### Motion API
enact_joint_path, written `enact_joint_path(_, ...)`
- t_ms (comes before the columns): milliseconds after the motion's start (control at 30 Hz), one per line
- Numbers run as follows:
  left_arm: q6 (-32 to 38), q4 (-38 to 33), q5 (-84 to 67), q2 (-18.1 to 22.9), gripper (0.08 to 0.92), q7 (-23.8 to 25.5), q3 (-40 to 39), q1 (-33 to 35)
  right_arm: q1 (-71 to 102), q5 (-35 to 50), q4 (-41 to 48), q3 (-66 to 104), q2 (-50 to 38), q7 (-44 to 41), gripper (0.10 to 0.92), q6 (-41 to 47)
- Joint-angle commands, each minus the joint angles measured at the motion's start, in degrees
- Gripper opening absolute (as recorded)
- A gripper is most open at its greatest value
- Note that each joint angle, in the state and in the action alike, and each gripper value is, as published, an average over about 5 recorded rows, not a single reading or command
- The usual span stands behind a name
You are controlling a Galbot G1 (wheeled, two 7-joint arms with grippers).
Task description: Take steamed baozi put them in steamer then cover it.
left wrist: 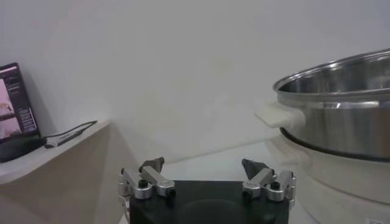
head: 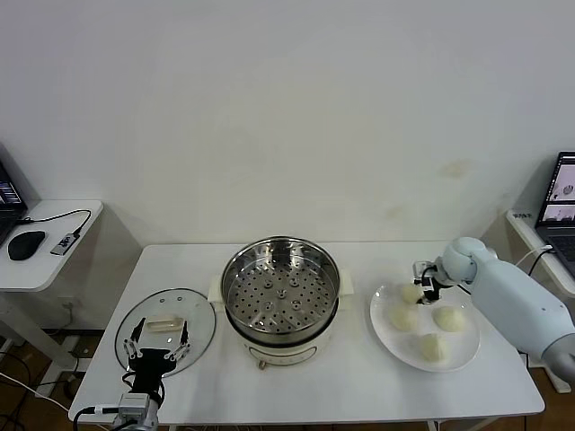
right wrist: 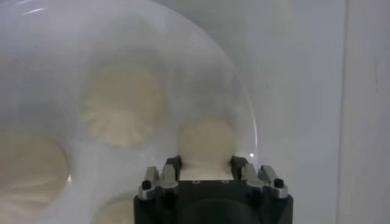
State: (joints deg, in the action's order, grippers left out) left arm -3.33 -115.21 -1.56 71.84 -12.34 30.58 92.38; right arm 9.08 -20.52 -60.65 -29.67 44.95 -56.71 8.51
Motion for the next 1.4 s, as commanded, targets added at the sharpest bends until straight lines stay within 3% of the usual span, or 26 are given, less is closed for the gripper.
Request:
enact_joint_path(33,0.0,0.0,-0.2,-0.1,0.823,0.0,-0.1,0.0,-6.2,6.0,-7.8,-4.3,-6.7,-0.2,0.519,-0.6)
enact_joint_path(400,0.6,-0.2,-7.8,-0.4,0.823,1.4,-0.6,1.0,-26.1,23.6,-17.6,-17.8,-11.7,-1.3,0.526,-3.2)
enact_joint_path(600,1.1,-0.5,-8.4,-0.8,0.823,1.5,-0.5,1.4,-38.8,32.5,-21.6,-30.7,-4.3,0.4,0.526,-6.0)
enact_joint_path(767,1.0,-0.9,-9.6,-1.0,0.823,1.5,-0.3,1.6,-45.7,36.4,-20.0,-37.5,4.9,2.5,0.526,-10.2)
enact_joint_path(1100,1.4,-0.5,-10.7,-1.8,0.823,1.5,0.3,1.6,-45.3,27.1,-10.6,-44.4,22.8,3.8,0.526,-24.9)
enact_joint_path(1400,1.8,-0.1,-10.7,-1.9,0.823,1.5,0.6,1.3,-39.2,13.9,-3.0,-44.9,28.9,3.6,0.532,-33.5)
